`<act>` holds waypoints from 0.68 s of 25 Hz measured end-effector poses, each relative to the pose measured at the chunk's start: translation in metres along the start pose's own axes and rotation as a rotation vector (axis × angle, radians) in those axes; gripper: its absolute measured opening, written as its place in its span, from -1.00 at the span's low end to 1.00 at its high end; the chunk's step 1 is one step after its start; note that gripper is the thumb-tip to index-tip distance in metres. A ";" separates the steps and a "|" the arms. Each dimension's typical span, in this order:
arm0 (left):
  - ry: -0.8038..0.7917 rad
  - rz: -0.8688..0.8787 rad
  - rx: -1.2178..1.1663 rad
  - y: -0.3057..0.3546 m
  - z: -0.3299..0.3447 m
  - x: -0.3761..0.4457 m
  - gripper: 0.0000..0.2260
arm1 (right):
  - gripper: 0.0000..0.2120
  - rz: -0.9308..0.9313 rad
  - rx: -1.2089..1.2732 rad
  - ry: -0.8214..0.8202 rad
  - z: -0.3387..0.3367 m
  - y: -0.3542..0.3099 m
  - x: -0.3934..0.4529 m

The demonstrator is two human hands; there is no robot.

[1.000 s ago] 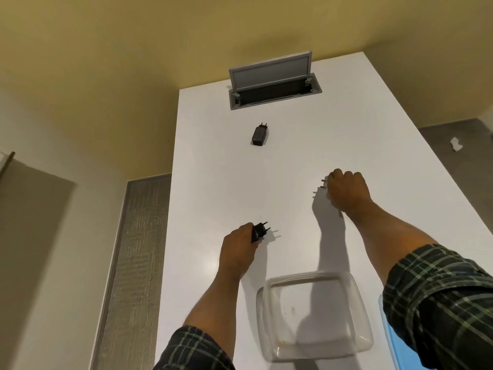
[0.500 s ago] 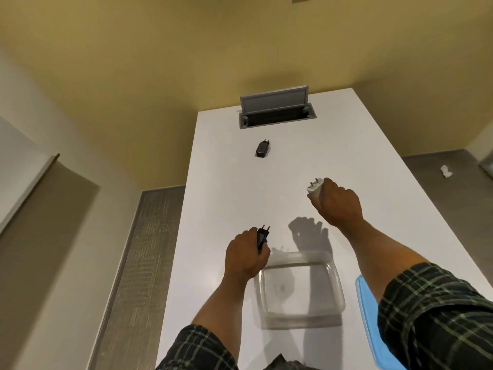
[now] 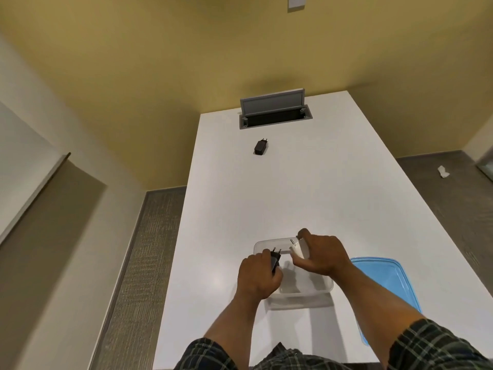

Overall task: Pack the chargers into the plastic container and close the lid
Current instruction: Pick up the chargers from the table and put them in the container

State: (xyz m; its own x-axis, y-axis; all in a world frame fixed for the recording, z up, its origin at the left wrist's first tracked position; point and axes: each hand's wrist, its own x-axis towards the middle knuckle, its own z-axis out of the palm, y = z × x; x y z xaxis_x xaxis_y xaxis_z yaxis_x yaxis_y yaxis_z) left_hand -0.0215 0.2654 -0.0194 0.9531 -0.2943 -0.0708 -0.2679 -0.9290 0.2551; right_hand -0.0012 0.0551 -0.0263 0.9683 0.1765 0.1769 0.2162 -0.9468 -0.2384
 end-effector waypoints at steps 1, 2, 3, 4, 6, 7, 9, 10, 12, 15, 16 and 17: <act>-0.008 -0.015 0.006 0.001 0.002 0.000 -0.68 | -0.55 0.007 0.007 -0.013 0.004 -0.001 -0.005; -0.017 -0.023 0.020 0.003 0.003 0.000 -0.67 | -0.54 0.012 0.009 -0.021 0.007 -0.002 -0.009; -0.025 -0.027 0.040 0.004 0.005 0.000 -0.67 | -0.52 0.014 0.004 -0.034 0.010 -0.003 -0.011; -0.034 -0.032 0.064 0.005 0.007 0.000 -0.66 | -0.51 0.016 -0.002 -0.052 0.013 -0.005 -0.012; -0.059 -0.045 0.116 0.007 0.011 0.001 -0.65 | -0.47 0.032 -0.013 -0.099 0.019 -0.007 -0.014; -0.075 -0.043 0.145 0.008 0.012 0.002 -0.65 | -0.45 0.050 -0.016 -0.120 0.023 -0.008 -0.015; -0.112 -0.020 0.205 0.011 0.016 0.006 -0.66 | -0.43 0.096 -0.017 -0.146 0.029 -0.010 -0.017; -0.131 -0.012 0.225 0.012 0.018 0.007 -0.66 | -0.42 0.112 -0.022 -0.157 0.032 -0.011 -0.019; -0.171 -0.011 0.266 0.015 0.021 0.010 -0.65 | -0.43 0.125 -0.035 -0.182 0.037 -0.013 -0.022; -0.239 0.002 0.343 0.016 0.026 0.014 -0.65 | -0.44 0.155 -0.051 -0.233 0.046 -0.017 -0.023; -0.268 0.004 0.341 0.015 0.026 0.015 -0.67 | -0.43 0.169 -0.062 -0.270 0.050 -0.018 -0.021; -0.295 0.000 0.327 0.014 0.027 0.016 -0.69 | -0.43 0.180 -0.075 -0.316 0.054 -0.019 -0.020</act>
State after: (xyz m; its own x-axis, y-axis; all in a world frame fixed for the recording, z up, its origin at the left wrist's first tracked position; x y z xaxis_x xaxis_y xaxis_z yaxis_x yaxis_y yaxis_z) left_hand -0.0136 0.2411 -0.0428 0.8849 -0.3016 -0.3548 -0.3435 -0.9373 -0.0599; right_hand -0.0180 0.0841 -0.0764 0.9835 0.0682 -0.1676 0.0399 -0.9852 -0.1664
